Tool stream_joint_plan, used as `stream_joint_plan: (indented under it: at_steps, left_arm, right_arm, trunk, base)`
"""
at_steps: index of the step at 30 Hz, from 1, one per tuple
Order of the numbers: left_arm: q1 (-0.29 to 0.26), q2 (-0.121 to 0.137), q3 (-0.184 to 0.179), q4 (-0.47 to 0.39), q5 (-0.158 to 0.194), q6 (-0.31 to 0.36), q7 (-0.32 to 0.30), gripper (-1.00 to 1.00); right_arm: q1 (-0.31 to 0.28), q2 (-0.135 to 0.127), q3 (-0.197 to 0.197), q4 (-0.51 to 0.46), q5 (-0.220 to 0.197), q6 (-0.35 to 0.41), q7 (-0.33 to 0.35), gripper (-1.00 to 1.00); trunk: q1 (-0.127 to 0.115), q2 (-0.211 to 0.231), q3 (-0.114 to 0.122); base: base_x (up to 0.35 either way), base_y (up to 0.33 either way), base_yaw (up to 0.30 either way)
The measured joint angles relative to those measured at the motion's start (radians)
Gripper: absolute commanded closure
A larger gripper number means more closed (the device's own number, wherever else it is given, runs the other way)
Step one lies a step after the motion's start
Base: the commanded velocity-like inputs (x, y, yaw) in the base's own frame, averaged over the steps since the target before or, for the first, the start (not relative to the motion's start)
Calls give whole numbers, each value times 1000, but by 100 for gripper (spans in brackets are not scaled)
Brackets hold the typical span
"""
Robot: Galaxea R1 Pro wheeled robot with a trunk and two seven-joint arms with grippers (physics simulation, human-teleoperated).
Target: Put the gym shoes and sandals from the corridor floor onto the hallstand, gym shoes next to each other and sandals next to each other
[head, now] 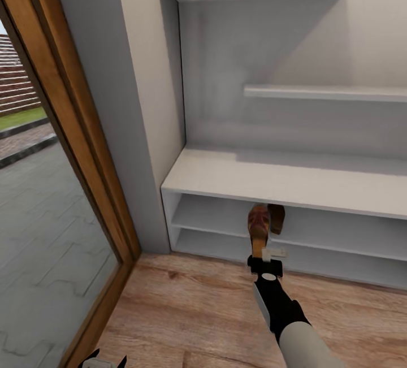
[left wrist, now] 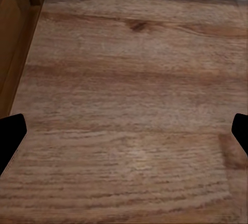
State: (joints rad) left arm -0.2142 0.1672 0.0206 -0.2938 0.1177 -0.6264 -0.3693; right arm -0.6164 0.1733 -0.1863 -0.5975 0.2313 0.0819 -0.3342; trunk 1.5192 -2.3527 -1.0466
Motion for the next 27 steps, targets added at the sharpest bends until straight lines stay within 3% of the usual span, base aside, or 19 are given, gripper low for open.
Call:
stream_joint_plan:
  at_steps: [5, 14, 27]
  left_arm:
    - [0, 0, 0, 0, 0, 0, 2, -100]
    - [0, 0, 0, 0, 0, 1, 5, -100]
    - [0, 0, 0, 0, 0, 1, 5, -100]
  right_arm:
    - [0, 0, 1, -29, -10, 49, 0, 100]
    - [0, 0, 3, -28, -12, 57, 2, 100]
    - [0, 0, 3, -31, -12, 57, 1, 100]
  trunk:
    - [0, 0, 0]
    - [1, 0, 0]
    - [0, 0, 0]
  base:
    - [103, 0, 0]
    - [17, 0, 0]
    - [204, 0, 0]
